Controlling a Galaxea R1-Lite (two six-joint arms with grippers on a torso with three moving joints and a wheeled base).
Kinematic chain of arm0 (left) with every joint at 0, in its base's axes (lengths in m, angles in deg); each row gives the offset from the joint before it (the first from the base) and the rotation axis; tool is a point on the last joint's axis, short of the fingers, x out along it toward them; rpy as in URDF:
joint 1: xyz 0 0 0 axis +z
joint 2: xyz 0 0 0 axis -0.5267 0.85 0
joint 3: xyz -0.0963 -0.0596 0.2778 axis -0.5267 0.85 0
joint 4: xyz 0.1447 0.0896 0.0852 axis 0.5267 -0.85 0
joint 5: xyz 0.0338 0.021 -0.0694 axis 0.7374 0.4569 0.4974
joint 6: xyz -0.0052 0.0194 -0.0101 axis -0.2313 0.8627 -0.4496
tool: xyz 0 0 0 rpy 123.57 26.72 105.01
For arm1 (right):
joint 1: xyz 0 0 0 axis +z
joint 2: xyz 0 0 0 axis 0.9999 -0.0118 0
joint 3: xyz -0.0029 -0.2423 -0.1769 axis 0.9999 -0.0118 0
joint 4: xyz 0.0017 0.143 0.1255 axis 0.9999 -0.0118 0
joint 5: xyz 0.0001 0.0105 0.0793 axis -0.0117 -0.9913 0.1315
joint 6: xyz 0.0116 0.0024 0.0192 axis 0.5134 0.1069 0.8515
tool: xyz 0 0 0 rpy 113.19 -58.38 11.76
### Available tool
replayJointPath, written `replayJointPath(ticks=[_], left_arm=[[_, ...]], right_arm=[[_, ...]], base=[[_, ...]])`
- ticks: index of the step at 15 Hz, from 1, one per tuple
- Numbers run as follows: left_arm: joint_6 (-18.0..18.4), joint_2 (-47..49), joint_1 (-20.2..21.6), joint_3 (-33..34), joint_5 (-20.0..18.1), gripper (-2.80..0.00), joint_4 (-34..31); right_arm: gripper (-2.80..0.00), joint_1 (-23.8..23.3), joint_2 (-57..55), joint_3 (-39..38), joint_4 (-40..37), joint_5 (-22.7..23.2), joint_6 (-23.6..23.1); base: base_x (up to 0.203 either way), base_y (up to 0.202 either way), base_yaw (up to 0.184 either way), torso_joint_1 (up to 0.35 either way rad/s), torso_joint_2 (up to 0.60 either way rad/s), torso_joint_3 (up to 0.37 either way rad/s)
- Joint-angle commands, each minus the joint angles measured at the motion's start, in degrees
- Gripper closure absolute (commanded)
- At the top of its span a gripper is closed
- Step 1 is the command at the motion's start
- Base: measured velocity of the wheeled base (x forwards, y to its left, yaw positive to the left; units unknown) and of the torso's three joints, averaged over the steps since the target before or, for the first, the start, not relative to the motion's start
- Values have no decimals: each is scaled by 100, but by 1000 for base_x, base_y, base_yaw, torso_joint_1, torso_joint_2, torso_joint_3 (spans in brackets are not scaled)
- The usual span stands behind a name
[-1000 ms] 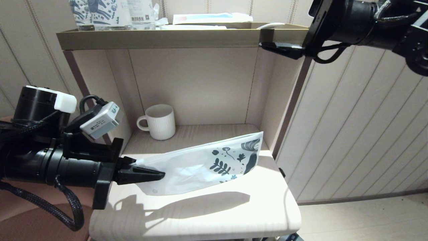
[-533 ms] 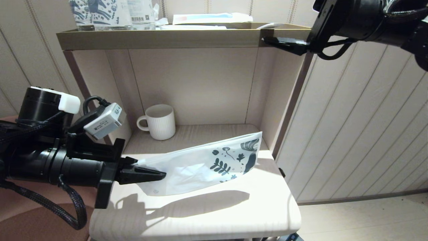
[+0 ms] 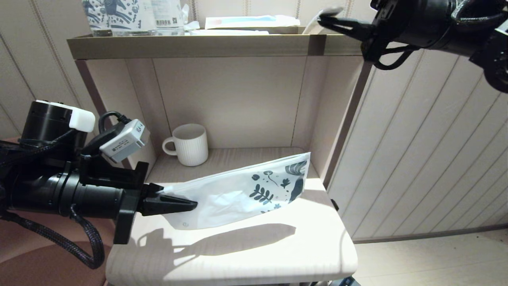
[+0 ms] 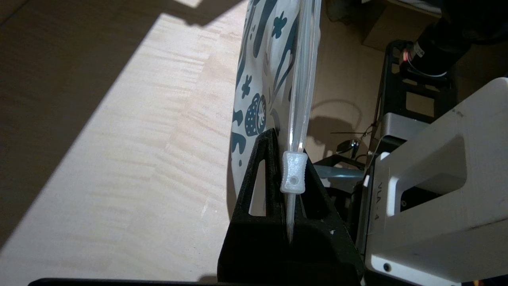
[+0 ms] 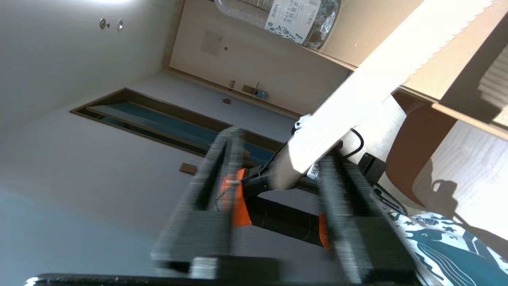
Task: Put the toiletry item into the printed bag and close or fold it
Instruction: Pick up the comb, then place the comb into the storage bag
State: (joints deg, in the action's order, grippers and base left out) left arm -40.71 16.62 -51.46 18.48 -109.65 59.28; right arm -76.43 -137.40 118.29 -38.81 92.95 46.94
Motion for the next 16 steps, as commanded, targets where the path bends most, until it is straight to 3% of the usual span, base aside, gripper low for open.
replayJointPath(ticks=[1, 8, 12, 16], left_arm=[[20, 2, -1, 1, -28, 0, -2], [21, 37, -1, -14, -28, 0, -2], [-29, -148, -1, -25, -37, 0, -11], [-29, -407, -1, 18, 20, 0, -19]], right_arm=[[0, 2, -16, -47, 19, 52, 60], [0, 22, 33, -94, 39, 81, 8], [0, 36, 438, -291, 13, 755, -189], [0, -287, 1159, -629, 35, 869, -256]], base=[[0, 0, 0, 0, 0, 0], [0, 0, 0, 0, 0, 0], [0, 0, 0, 0, 0, 0], [0, 0, 0, 0, 0, 0]])
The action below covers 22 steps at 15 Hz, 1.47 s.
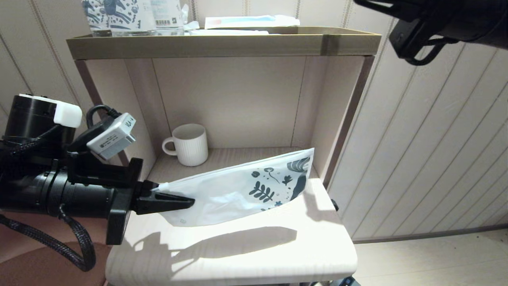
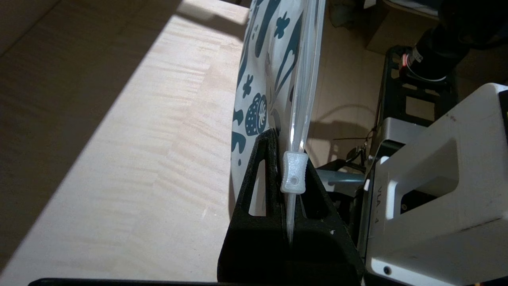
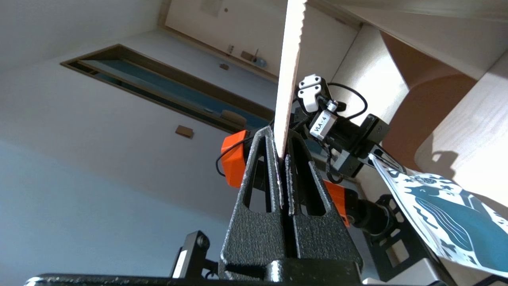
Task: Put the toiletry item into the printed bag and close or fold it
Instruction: Place the comb into the storage bag
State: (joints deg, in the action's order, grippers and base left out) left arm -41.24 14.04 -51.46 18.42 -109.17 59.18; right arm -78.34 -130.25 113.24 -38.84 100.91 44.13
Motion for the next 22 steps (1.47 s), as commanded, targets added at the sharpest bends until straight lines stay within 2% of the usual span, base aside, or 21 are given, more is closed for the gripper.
replayJointPath(ticks=[1, 3, 5, 6, 8, 10, 11, 12, 14, 15, 16, 20, 22], left_arm=[[62, -175, -10, 50, -33, 0, -10], [80, -287, -14, 138, -37, 0, -10], [81, -391, -64, 164, -33, 0, -10], [81, -414, -116, 175, -25, 0, -18], [81, -452, -213, 182, -15, 0, -19], [81, -528, -305, 234, -13, 0, -18], [74, -546, -349, 242, -15, 0, -19], [63, -583, -416, 245, -7, 0, -19], [38, -677, -505, 277, -7, 0, -24], [27, -739, -540, 288, 16, 0, -27], [6, -791, -552, 298, 122, 0, -28], [-16, -865, -555, 340, 187, 0, -19], [-16, -865, -570, 351, 187, 0, -19]], right_arm=[[0, -103, 599, -269, 105, 173, -82], [0, -49, 945, -594, 361, 401, -340], [0, -63, 1305, -780, 408, 1139, -381], [0, -72, 1494, -886, 405, 1362, -385], [0, -131, 1813, -1082, 379, 1667, -388], [0, -445, 2209, -1343, 415, 1751, -387], [0, -607, 2445, -1420, 410, 1712, -378], [0, -869, 2703, -1465, 366, 1443, -363], [0, -1321, 3207, -1477, -114, -129, -279], [0, -1758, 3425, -1449, -496, -728, -264], [0, -2263, 3587, -1423, -735, -897, -261], [0, -4286, 4210, -1333, -1042, -1053, -250], [0, -5785, 4507, -1309, -1056, -887, -246]], base=[[0, 0, 0, 0, 0, 0], [0, 0, 0, 0, 0, 0], [0, 0, 0, 0, 0, 0], [0, 0, 0, 0, 0, 0], [0, 0, 0, 0, 0, 0], [0, 0, 0, 0, 0, 0], [0, 0, 0, 0, 0, 0], [0, 0, 0, 0, 0, 0], [0, 0, 0, 0, 0, 0], [0, 0, 0, 0, 0, 0], [0, 0, 0, 0, 0, 0], [0, 0, 0, 0, 0, 0], [0, 0, 0, 0, 0, 0]])
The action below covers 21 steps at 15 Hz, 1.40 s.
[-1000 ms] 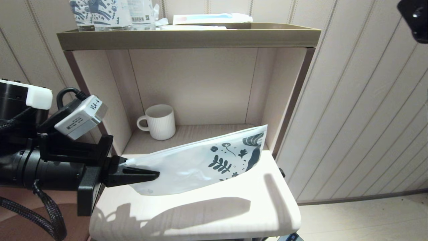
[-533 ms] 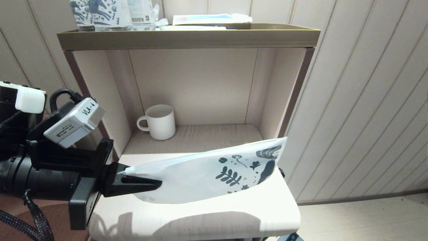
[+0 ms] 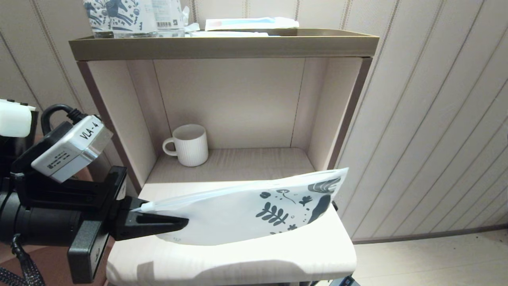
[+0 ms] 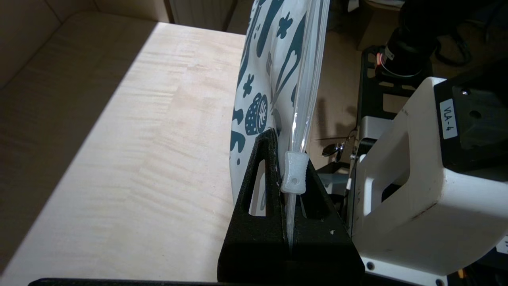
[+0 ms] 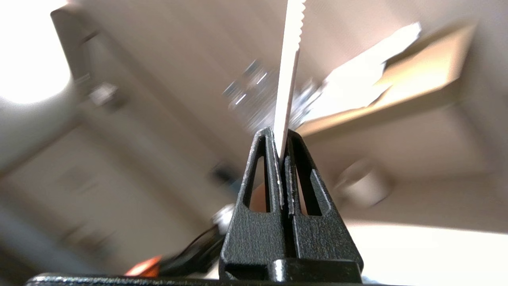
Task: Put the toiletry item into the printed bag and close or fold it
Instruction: Place the comb into the storage bag
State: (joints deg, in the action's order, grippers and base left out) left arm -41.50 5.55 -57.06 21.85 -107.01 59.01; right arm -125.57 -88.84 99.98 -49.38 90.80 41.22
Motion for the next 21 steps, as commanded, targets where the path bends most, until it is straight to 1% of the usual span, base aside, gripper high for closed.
replayJointPath(ticks=[1, 2, 3, 4, 5, 6, 7, 8, 9, 10, 11, 12, 13, 14, 15, 16, 17, 19, 20, 21], left_arm=[[11, -16, -31, 15, -29, 0, -2], [11, -7, -31, 23, -29, 0, -2], [11, -16, -31, 23, -29, 0, -2], [3, -16, -31, 23, -30, 0, -1], [11, -16, -31, 23, -29, 0, 7], [2, -16, -31, 15, -33, 0, 7], [2, -18, -31, 17, -36, 0, 7], [2, -18, -31, 15, -29, 0, 7], [5, -34, -31, 23, -29, 0, 7], [2, -37, -31, 23, -29, 0, 7], [2, -59, -31, 23, -29, 0, 1], [11, -69, -31, 23, -29, 0, -2], [11, -85, -31, 23, -29, 0, -2], [11, -87, -31, 23, -29, 0, -2], [11, -87, -31, 23, -29, 0, -2], [11, -87, -31, 23, -29, 0, -2], [10, -87, -31, 15, -25, 0, 6], [-100, -113, -31, -18, 44, 0, 7], [-242, -195, -31, -33, 137, 0, 7], [-385, -260, -31, -53, 203, 0, 10]], right_arm=[[0, -1831, 515, 26, 0, 314, 54], [0, -2619, 697, 35, 7, 546, 65], [0, -3138, 837, 44, 23, 721, 76], [0, -3437, 919, 74, 34, 830, 88], [0, -3537, 966, 157, 44, 918, 129], [0, -3402, 968, 300, 50, 985, 207], [0, -3036, 908, 505, 55, 1045, 317], [0, -2548, 799, 764, 56, 1144, 480], [0, -2064, 621, 1048, 56, 1347, 713], [0, -1580, 365, 1452, 50, 1754, 1076], [0, -1163, 34, 1874, 50, 2307, 1558], [0, -746, -310, 2251, 52, 2608, 2133], [0, -280, -507, 2464, 48, 2774, 2512], [0, 116, -657, 2485, 53, 2889, 2735], [0, 254, -739, 2488, 51, 2938, 2821], [0, 188, -777, 2500, 50, 2962, 2863], [0, -127, -792, 2518, 60, 2973, 2882], [0, -1228, -796, 2582, 97, 2985, 2890], [0, -1619, -801, 2621, 100, 2988, 2892], [0, -1745, -801, 2643, 92, 2990, 2894]], base=[[0, 0, 0, 0, 0, 0], [0, 0, 0, 0, 0, 0], [0, 0, 0, 0, 0, 0], [0, 0, 0, 0, 0, 0], [0, 0, 0, 0, 0, 0], [0, 0, 0, 0, 0, 0], [0, 0, 0, 0, 0, 0], [0, 0, 0, 0, 0, 0], [0, 0, 0, 0, 0, 0], [0, 0, 0, 0, 0, 0], [0, 0, 0, 0, 0, 0], [0, 0, 0, 0, 0, 0], [0, 0, 0, 0, 0, 0], [0, 0, 0, 0, 0, 0], [0, 0, 0, 0, 0, 0], [0, 0, 0, 0, 0, 0], [0, 0, 0, 0, 0, 0], [0, 0, 0, 0, 0, 0], [0, 0, 0, 0, 0, 0], [0, 0, 0, 0, 0, 0]])
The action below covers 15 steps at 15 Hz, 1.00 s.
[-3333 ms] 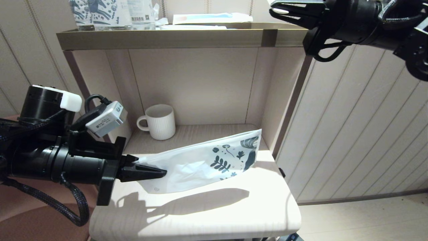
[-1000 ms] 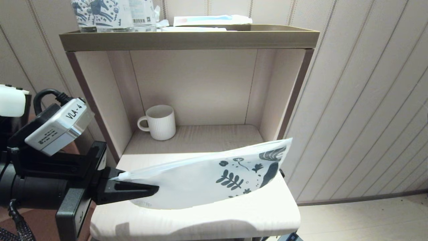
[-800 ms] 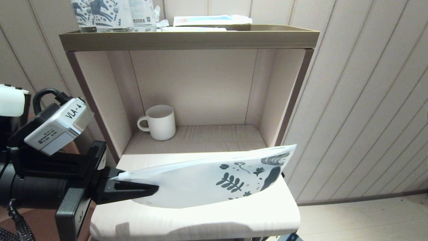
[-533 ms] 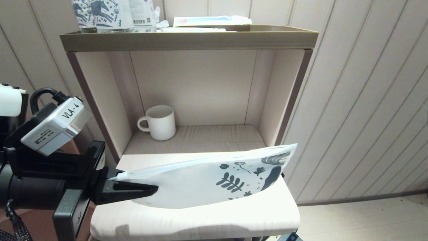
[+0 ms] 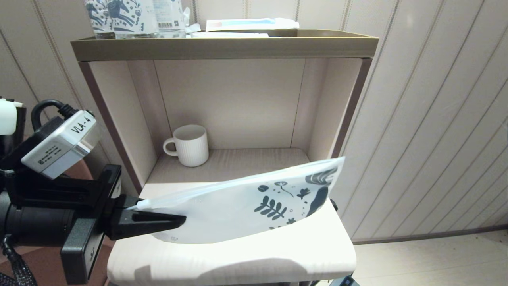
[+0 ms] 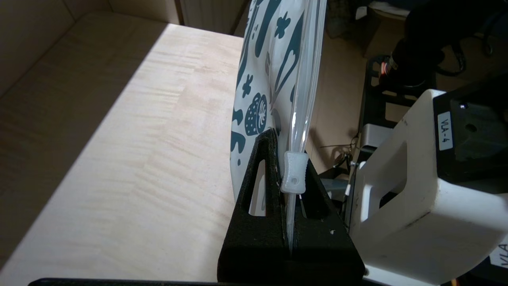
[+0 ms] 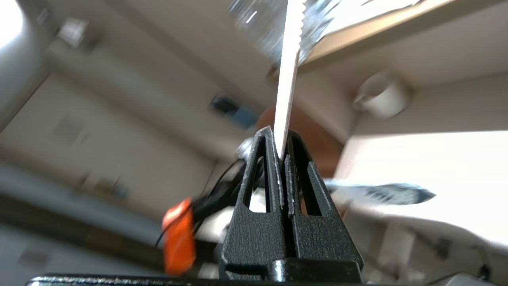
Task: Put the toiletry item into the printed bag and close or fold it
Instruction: Place the comb into the storage bag
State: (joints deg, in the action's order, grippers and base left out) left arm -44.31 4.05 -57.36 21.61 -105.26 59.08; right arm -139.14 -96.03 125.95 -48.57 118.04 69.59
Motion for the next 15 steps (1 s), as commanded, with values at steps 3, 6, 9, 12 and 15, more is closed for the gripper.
replayJointPath(ticks=[3, 6, 9, 12, 15], left_arm=[[-165, -258, 1, -6, 59, 0, 0], [-174, -332, 0, -5, 217, 0, 0], [-240, -413, 0, -17, 270, 0, -2], [-798, -775, 0, -103, 736, 0, -5], [-898, -754, -12, -110, 734, 0, -7]], right_arm=[[0, 567, -98, 113, -176, 270, 66], [0, 1395, -190, 185, -498, 272, 78], [0, 980, -255, 223, -560, 272, 89], [0, 1138, -219, 213, -617, 272, 78], [0, 2508, -223, 108, -850, 272, 57]], base=[[0, 0, 0, 0, 0, 0], [0, 0, 0, 0, 0, 0], [0, 0, 0, 0, 0, 0], [0, 0, 0, 0, 0, 0], [0, 0, 0, 0, 0, 0]])
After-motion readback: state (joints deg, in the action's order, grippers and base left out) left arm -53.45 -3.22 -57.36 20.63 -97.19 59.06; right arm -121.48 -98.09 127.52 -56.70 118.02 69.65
